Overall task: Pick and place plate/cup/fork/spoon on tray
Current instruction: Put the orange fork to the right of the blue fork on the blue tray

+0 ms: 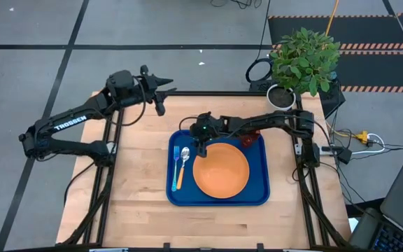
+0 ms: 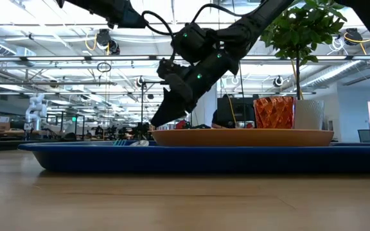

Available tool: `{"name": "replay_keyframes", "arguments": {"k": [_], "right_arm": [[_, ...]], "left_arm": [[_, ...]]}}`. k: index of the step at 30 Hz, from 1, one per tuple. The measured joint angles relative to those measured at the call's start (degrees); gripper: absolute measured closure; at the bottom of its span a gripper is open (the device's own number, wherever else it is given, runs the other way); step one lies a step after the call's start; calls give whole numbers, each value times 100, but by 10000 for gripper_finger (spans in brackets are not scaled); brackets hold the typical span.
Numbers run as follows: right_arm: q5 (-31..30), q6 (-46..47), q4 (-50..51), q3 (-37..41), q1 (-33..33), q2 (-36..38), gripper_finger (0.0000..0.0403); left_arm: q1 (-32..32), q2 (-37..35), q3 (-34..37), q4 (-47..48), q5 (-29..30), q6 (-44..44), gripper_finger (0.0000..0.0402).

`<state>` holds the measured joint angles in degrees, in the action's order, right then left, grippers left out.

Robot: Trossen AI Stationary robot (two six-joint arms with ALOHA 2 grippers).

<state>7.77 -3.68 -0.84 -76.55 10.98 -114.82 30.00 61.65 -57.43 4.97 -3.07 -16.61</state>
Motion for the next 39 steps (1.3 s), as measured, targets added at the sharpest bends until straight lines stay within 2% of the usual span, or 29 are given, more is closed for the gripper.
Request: {"name": "replay_keyframes", "arguments": {"k": [14, 21, 26, 34, 39], "right_arm": [[180, -409, -260, -4, -113, -33, 234], [179, -655, -261, -4, -246, -31, 234], [178, -753, -273, -2, -313, -31, 234], [177, -914, -193, 0, -321, -31, 234], [177, -978, -183, -95, -323, -31, 234]], "left_arm": [[-61, -98, -2, -43, -266, 276, 240], [-106, -142, 312, -135, -1605, 491, 240], [-105, -414, 872, -1112, -1644, 703, 240], [-172, -1300, 1872, -2716, -1644, 1271, 240], [-279, -1651, 2316, -3252, -1644, 1445, 240]]}}
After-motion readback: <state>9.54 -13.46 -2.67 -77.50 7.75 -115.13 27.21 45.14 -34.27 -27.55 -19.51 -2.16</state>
